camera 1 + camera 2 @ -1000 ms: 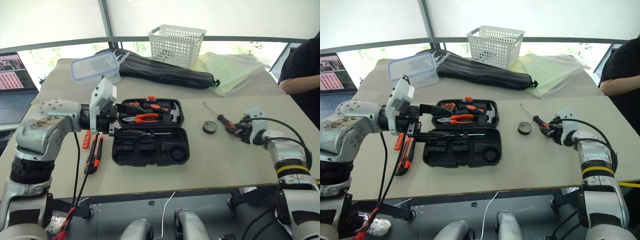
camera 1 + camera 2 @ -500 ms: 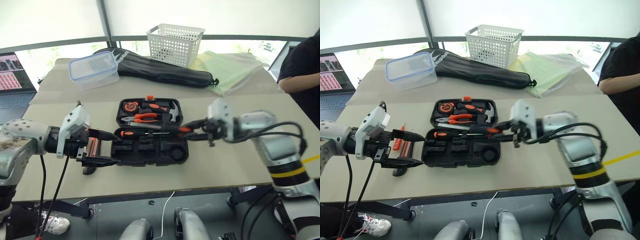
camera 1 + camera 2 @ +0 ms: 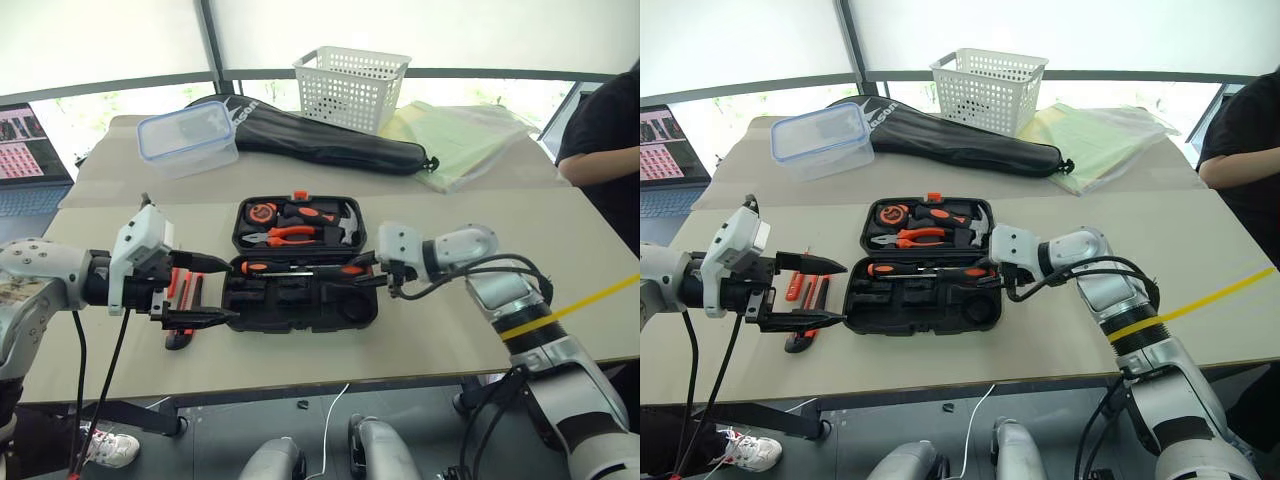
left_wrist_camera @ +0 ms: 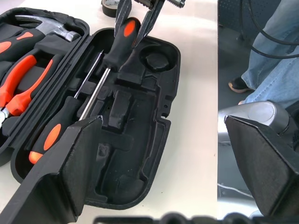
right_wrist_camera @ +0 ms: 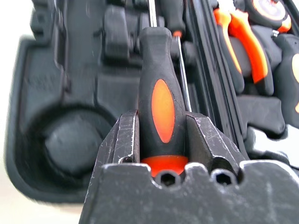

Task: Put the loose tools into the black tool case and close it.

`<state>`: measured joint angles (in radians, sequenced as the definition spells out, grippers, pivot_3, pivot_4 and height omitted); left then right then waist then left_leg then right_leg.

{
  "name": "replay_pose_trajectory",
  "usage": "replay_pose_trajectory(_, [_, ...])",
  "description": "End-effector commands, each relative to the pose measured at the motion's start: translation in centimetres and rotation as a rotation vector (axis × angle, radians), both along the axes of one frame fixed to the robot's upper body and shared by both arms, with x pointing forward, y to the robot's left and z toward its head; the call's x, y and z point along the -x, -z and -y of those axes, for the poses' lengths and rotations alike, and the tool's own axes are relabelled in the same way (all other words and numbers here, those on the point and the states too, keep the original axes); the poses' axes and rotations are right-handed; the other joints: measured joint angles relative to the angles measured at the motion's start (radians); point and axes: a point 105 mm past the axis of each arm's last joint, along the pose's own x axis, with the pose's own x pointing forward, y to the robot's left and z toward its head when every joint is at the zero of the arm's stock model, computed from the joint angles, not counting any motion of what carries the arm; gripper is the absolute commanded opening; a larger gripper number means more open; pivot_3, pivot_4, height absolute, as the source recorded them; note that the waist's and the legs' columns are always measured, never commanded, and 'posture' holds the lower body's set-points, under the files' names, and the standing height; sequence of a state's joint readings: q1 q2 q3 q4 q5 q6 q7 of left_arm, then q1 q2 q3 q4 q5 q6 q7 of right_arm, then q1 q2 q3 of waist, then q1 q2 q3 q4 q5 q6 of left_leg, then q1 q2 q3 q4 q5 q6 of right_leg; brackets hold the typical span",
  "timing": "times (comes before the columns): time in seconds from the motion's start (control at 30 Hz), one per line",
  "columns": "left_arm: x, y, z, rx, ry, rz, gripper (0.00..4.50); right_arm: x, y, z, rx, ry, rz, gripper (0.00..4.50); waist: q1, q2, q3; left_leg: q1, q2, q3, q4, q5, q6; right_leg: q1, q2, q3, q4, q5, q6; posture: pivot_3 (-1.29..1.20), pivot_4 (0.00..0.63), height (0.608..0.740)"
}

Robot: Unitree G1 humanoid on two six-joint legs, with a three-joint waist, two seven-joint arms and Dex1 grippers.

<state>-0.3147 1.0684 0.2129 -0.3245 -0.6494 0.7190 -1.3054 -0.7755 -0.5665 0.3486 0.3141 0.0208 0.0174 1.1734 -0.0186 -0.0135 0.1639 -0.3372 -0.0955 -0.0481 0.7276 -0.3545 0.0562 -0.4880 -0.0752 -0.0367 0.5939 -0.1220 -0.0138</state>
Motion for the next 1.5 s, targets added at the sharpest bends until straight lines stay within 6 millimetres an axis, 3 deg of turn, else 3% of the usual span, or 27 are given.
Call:
replay_pose_trajectory(0.03, [-0.1,-1.3,0.0,-0.024,0.007,0.071,4.50,-0.6,-0.6,-0.3,0.014,-0.019,0.084,1.01,-0.002,0.000,0.000,0.000,0.000,0.000,0.000,0.000,0.000,0.000,0.000,0.000,0.000,0.000,0.000,0.00,0.150,0.740])
replay_pose_trajectory(0.1, [-0.2,-1.4,0.0,-0.024,0.006,0.075,4.50,-0.7,-0.5,-0.1,0.010,-0.009,0.077,1.01,-0.004,0.000,0.000,0.000,0.000,0.000,0.000,0.000,-0.001,0.000,0.000,0.000,0.000,0.000,-0.001,0.00,0.150,0.740])
replay_pose_trajectory(0.17, [-0.3,-1.5,0.0,-0.024,0.005,0.079,4.50,-0.8,-0.7,-0.2,-0.017,0.005,0.056,2.01,-0.003,0.000,0.000,0.000,0.000,0.000,0.000,0.000,-0.001,0.000,0.000,0.000,0.000,0.000,-0.001,0.00,0.150,0.740])
replay_pose_trajectory(0.4, [-0.6,-1.5,0.1,-0.021,0.005,0.085,4.50,-0.5,-3.0,-1.3,-0.127,-0.004,0.050,4.28,-0.004,0.000,0.000,0.000,0.000,0.000,0.000,0.000,-0.001,0.000,0.000,0.000,0.000,0.000,-0.001,0.00,0.150,0.740])
replay_pose_trajectory(0.5, [-0.7,-1.4,0.1,-0.021,0.004,0.085,4.50,-0.6,-3.8,-2.2,-0.204,0.020,0.006,4.47,-0.004,0.000,0.000,0.000,0.000,-0.001,0.000,0.000,-0.001,0.000,0.000,0.000,0.000,0.000,-0.001,0.00,0.150,0.740])
replay_pose_trajectory(0.6, [-1.0,-1.2,-0.1,-0.026,-0.007,0.088,4.50,-1.0,-3.4,-3.4,-0.237,0.038,-0.033,3.83,-0.004,0.000,0.000,0.000,0.000,-0.001,0.000,0.000,-0.001,0.000,0.000,0.000,0.000,0.000,-0.001,0.00,0.150,0.740])
replay_pose_trajectory(0.8, [-1.2,-1.0,-0.3,-0.029,-0.018,0.091,4.50,-0.8,-1.6,-4.9,-0.218,0.032,-0.073,1.65,-0.004,0.000,0.000,0.000,0.000,-0.001,0.000,0.000,-0.001,-0.001,0.000,-0.001,0.001,0.000,-0.001,0.00,0.150,0.740])
replay_pose_trajectory(0.93, [-1.3,-1.0,-0.4,-0.034,-0.024,0.097,4.50,-0.5,1.0,-5.2,-0.133,0.035,-0.128,0.31,-0.007,0.000,0.000,0.000,0.000,-0.001,0.000,0.000,-0.001,0.000,0.000,-0.002,0.001,0.000,-0.001,0.00,0.150,0.740])
replay_pose_trajectory(1.1, [-1.5,-1.2,-0.6,-0.036,-0.041,0.108,4.50,-0.7,4.7,-4.3,0.009,0.101,-0.174,0.31,-0.016,0.000,0.000,0.002,0.000,-0.001,0.000,0.000,-0.001,0.001,0.000,-0.002,0.001,0.000,-0.001,0.00,0.150,0.740])
replay_pose_trajectory(1.27, [-1.2,-0.7,-0.8,-0.044,-0.055,0.100,4.50,-0.3,4.5,-4.2,0.004,0.085,-0.167,0.31,-0.015,0.000,0.000,0.010,0.000,-0.003,-0.001,0.000,-0.001,0.012,0.000,-0.003,0.000,-0.001,-0.001,0.00,0.150,0.740])
replay_pose_trajectory(1.37, [-1.2,-0.3,-1.2,-0.037,-0.104,0.099,4.50,-0.4,1.9,-4.8,-0.117,0.075,-0.131,0.31,-0.014,0.000,0.000,0.017,0.000,-0.003,-0.006,0.000,-0.001,0.017,0.000,-0.002,0.000,-0.001,-0.001,0.00,0.150,0.740])
replay_pose_trajectory(1.5, [-0.9,0.1,-3.3,0.006,-0.280,0.105,4.50,0.0,-4.9,-4.4,-0.430,0.071,-0.147,0.31,-0.017,0.001,0.000,0.016,0.000,-0.003,-0.011,0.000,-0.002,0.014,0.001,-0.002,0.000,-0.001,-0.001,0.00,0.150,0.740])
